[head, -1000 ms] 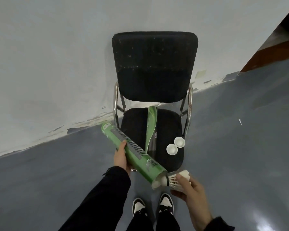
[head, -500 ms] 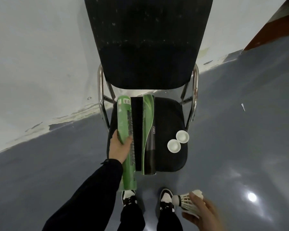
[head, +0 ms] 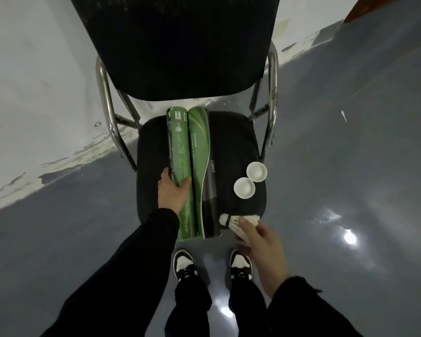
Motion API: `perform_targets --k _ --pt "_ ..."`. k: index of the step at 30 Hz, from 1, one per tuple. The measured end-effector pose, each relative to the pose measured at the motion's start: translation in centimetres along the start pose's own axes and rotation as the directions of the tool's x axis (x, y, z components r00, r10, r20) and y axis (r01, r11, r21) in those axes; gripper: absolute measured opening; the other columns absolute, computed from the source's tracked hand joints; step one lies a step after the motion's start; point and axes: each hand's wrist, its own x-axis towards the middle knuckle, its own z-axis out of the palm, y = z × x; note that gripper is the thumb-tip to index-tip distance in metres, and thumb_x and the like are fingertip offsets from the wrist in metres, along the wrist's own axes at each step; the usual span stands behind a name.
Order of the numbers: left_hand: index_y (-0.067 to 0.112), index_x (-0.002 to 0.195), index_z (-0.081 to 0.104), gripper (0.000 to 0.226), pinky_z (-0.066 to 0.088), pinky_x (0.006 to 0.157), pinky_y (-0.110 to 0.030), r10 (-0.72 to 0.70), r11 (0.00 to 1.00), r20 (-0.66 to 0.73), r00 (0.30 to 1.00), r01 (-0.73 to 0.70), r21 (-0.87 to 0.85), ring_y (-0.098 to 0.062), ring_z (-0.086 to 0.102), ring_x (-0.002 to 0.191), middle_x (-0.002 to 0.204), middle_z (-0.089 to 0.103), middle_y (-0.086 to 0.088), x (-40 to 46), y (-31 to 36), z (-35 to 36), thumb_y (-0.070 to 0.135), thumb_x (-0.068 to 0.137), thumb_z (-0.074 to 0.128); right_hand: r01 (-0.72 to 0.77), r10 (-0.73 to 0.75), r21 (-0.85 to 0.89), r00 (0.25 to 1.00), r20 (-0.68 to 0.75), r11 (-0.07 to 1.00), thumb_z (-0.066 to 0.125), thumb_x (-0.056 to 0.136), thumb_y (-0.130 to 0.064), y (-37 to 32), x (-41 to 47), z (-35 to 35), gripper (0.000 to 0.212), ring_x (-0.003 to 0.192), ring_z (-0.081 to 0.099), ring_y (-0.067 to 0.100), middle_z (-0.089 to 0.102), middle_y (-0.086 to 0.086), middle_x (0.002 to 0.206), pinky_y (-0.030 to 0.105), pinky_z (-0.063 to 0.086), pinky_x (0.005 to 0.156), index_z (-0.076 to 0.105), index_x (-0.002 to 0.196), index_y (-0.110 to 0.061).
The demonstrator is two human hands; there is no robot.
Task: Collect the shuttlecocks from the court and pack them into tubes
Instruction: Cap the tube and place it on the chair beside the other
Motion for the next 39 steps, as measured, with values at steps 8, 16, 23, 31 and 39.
perform_targets --k 8,16,23,31,39 --pt "0.015 0.140 0.050 0.059 0.046 0.097 -0.048 0.444 0.662 0.048 0.895 -0.364 0.656 -0.037 0.055 0.120 0.132 0.059 -0.014 -7.2 -0.4 2.7 0.051 0.095 0.060 -0.038 0.039 0.046 0.999 -0.026 0.998 0.067 0.097 -0.026 0.0 2.0 0.5 0.012 0.078 0.069 0.014 0.074 0.006 0.094 0.030 0.058 0.072 0.077 0.097 -0.018" --pt "0.016 0.162 -0.017 0.120 0.045 0.100 -0.044 0.318 0.489 0.073 0.945 -0.229 0.842 -0.035 0.054 0.126 0.148 0.045 -0.023 -7.0 0.2 7.2 0.066 0.087 0.062 -0.020 0.022 0.083 0.999 -0.031 0.996 0.068 0.096 -0.026 0.7 1.3 -1.5 0.012 0.081 0.068 0.017 0.076 0.005 0.093 0.036 0.056 0.077 0.078 0.096 -0.020" --pt "0.013 0.164 0.001 0.120 0.041 0.110 -0.050 0.116 0.852 -0.022 0.993 -0.088 0.516 -0.039 0.040 0.140 0.154 0.036 -0.025 -7.3 3.2 7.2 0.055 0.076 0.072 -0.052 0.056 0.153 0.998 -0.024 0.987 0.069 0.096 -0.019 0.5 1.3 -3.2 0.010 0.083 0.069 0.022 0.078 0.004 0.088 0.039 0.058 0.077 0.078 0.094 -0.017" --pt "0.029 0.162 0.019 0.103 0.041 0.109 -0.034 0.183 0.983 0.057 0.981 -0.185 0.020 -0.016 0.045 0.127 0.143 0.036 0.003 -12.7 4.9 1.6 0.028 0.080 0.081 0.106 -0.094 0.249 0.994 -0.060 0.963 0.065 0.095 -0.023 -1.6 -0.6 -4.1 0.018 0.078 0.065 0.018 0.076 0.007 0.093 0.044 0.055 0.082 0.077 0.099 -0.011" --pt "0.021 0.143 0.052 0.081 0.061 0.078 -0.042 0.207 0.747 0.045 0.977 -0.128 -0.653 -0.027 0.071 0.099 0.118 0.070 -0.009 -16.3 11.2 -5.5 0.035 0.067 0.077 0.339 -0.349 0.251 0.937 -0.005 0.907 0.080 0.073 -0.048 -5.1 -5.0 -5.4 0.037 0.074 0.062 0.022 0.076 0.007 0.097 0.029 0.055 0.067 0.079 0.097 -0.019"
